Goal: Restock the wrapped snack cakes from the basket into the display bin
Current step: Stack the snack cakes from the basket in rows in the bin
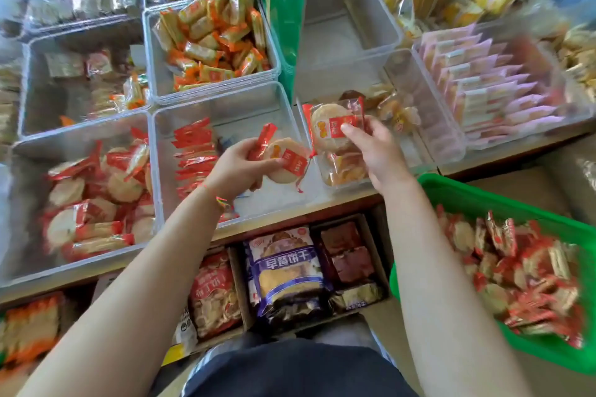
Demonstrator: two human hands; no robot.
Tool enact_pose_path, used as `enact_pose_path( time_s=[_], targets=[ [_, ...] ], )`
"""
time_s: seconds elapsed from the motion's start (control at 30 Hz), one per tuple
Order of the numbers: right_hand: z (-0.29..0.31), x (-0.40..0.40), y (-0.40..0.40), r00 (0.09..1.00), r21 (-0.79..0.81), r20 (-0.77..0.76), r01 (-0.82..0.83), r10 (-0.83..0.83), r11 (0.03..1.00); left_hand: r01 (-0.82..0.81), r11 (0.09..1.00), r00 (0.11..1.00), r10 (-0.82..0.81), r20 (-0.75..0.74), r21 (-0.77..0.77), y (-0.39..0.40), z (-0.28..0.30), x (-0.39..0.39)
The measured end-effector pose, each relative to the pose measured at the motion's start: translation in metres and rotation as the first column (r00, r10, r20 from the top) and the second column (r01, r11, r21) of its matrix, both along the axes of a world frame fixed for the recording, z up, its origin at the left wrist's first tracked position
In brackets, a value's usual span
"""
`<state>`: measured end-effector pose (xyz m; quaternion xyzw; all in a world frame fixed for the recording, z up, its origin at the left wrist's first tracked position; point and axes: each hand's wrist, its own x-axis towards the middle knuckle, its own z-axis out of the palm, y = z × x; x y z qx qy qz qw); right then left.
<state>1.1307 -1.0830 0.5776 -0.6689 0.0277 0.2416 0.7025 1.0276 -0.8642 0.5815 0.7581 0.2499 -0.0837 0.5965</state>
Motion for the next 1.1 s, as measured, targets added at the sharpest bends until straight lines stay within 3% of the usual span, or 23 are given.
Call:
enact_pose_path(
  time_s=[0.07, 0.17, 0.33, 0.43, 0.5, 0.63, 0.73, 0.8, 0.87, 0.97, 1.1],
  targets=[
    [-0.004, -0.004, 0.025, 1.000, -0.050, -0.019, -0.019, 0.018, 0.999, -0.063, 0.952, 0.998, 0.053, 0.039, 0.299, 0.027, -0.004, -0.004],
    [-0.012, -0.014, 0.049, 0.996, -0.060, -0.076, -0.049, 0.045, 0.997, 0.096, 0.744, 0.995, -0.070, -0.066, 0.661, 0.053, -0.022, -0.009],
    [-0.024, -0.027, 0.055, 0.970, 0.010, -0.210, -0.125, 0.124, 0.992, 0.494, 0.475, 0.863, -0.372, -0.343, 0.728, 0.049, -0.063, 0.000],
    [-0.030, -0.029, 0.048, 0.962, 0.060, -0.258, -0.075, 0.088, 0.995, 0.639, 0.313, 0.757, -0.419, -0.502, 0.703, 0.042, -0.081, 0.000],
    [-0.033, -0.030, 0.045, 0.964, -0.007, -0.263, -0.041, 0.037, 0.999, 0.727, 0.243, 0.677, -0.413, -0.609, 0.643, 0.043, -0.091, -0.005],
    [-0.040, -0.028, 0.051, 0.978, -0.160, -0.208, -0.054, 0.020, 0.986, 0.821, 0.237, 0.568, -0.426, -0.704, 0.519, 0.052, -0.098, -0.016],
    [-0.042, -0.028, 0.074, 0.974, -0.106, -0.225, -0.067, 0.041, 0.992, 0.847, 0.317, 0.530, -0.466, -0.708, 0.426, 0.056, -0.091, -0.024],
    [-0.044, -0.030, 0.092, 0.973, -0.094, -0.214, -0.113, 0.091, 0.989, 0.824, 0.397, 0.563, -0.490, -0.665, 0.404, 0.058, -0.087, -0.033],
    [-0.051, -0.031, 0.109, 0.974, -0.218, -0.102, -0.219, 0.201, 0.951, 0.791, 0.441, 0.608, -0.495, -0.621, 0.423, 0.061, -0.084, -0.044],
    [-0.065, -0.033, 0.129, 0.927, -0.461, 0.080, -0.292, 0.366, 0.838, 0.725, 0.449, 0.689, -0.495, -0.529, 0.523, 0.060, -0.082, -0.062],
    [-0.092, -0.043, 0.149, 0.817, -0.657, 0.065, -0.396, 0.573, 0.641, 0.499, 0.431, 0.840, -0.453, -0.298, 0.751, 0.057, -0.083, -0.080]
  ],
)
